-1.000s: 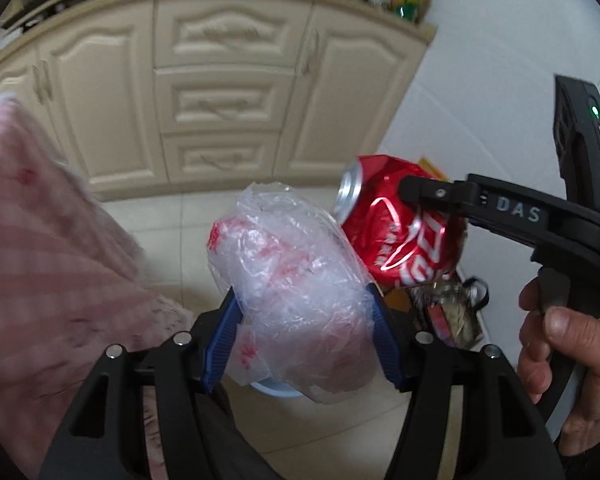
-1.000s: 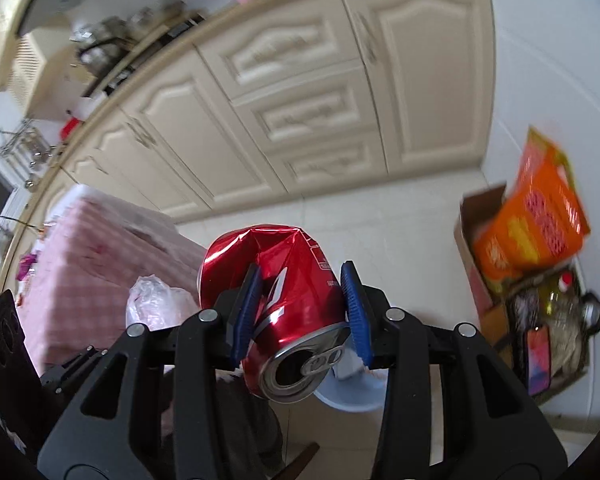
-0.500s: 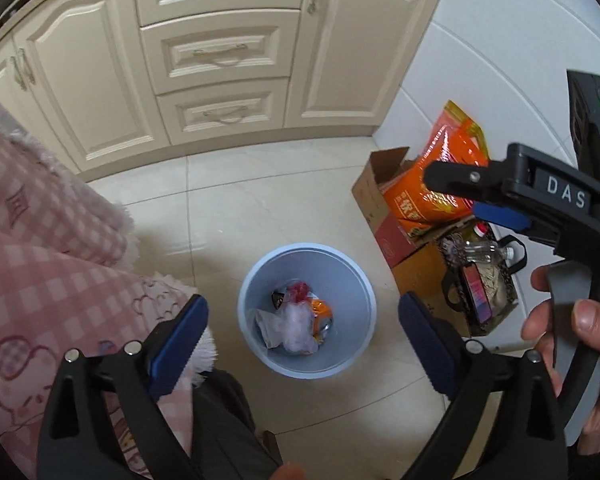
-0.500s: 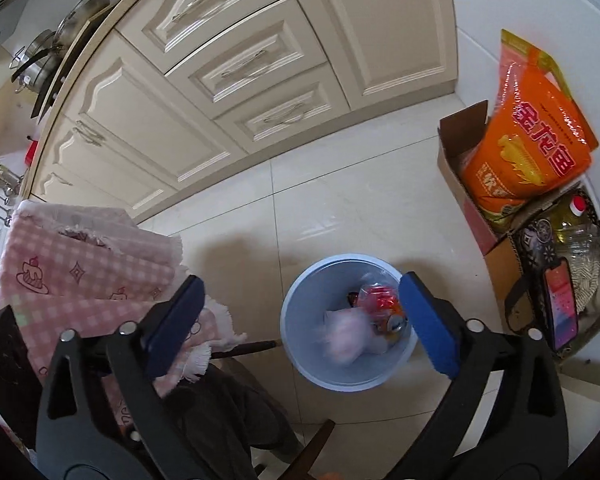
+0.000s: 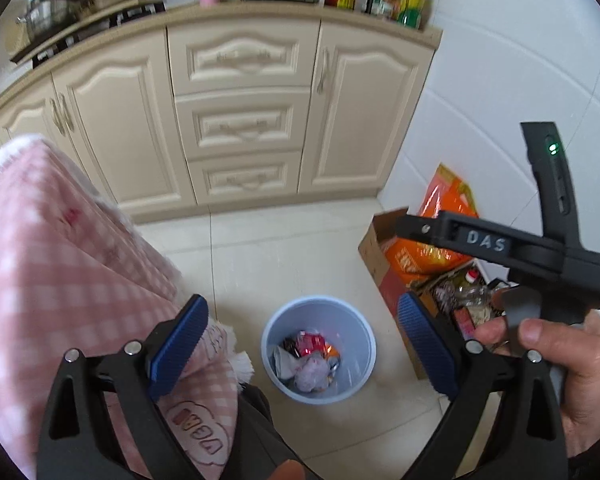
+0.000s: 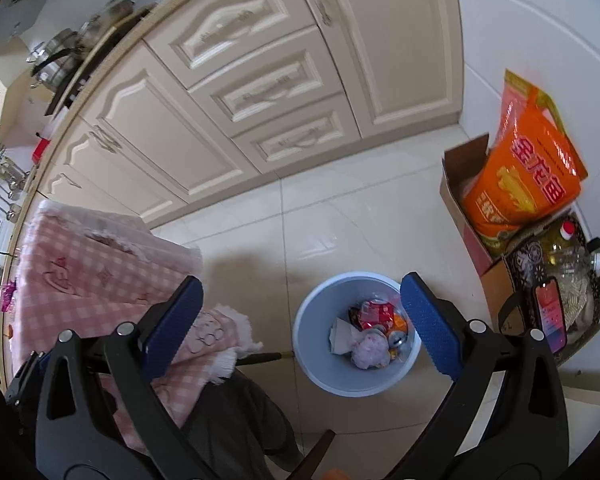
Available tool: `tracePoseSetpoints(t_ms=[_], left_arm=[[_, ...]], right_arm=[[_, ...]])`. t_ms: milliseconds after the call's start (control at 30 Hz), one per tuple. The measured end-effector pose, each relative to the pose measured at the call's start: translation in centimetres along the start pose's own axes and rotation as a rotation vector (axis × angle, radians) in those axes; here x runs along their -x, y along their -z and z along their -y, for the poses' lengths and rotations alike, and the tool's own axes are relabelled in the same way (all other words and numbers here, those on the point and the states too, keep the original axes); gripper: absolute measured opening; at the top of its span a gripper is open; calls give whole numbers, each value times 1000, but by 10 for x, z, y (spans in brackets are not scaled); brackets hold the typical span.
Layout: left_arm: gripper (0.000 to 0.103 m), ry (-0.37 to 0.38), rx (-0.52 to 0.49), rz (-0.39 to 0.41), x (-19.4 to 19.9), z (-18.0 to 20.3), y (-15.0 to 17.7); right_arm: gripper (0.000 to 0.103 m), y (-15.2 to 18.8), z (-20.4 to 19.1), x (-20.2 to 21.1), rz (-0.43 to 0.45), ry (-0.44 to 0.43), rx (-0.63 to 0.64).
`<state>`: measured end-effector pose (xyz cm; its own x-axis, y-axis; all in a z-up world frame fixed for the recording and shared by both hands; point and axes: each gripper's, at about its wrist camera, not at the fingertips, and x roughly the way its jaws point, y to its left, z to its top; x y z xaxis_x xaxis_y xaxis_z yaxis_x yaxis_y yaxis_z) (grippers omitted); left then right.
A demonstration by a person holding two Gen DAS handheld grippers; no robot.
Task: Collect trash
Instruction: 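Move both tools back above the table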
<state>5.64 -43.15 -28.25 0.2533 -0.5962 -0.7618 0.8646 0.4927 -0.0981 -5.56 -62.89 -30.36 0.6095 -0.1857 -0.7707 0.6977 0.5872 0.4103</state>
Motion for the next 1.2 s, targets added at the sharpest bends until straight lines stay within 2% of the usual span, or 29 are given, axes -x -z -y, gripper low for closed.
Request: tracePoseSetpoints(t_ms=[300,667,900,1200], left_arm=[[94,-57,21,140,78,-18,-12],[94,-156,132,316,182,-79,-12],[94,-252,194,398,242,-124,-7],[94,-381,247,484,309,-165,5]], right_arm=[[97,-9,-61,45,78,-64,96],[97,-2,-170,94,151,-181,276],[97,10,-240,115,178,-257,380],[97,30,-310,143,209,-341,487]])
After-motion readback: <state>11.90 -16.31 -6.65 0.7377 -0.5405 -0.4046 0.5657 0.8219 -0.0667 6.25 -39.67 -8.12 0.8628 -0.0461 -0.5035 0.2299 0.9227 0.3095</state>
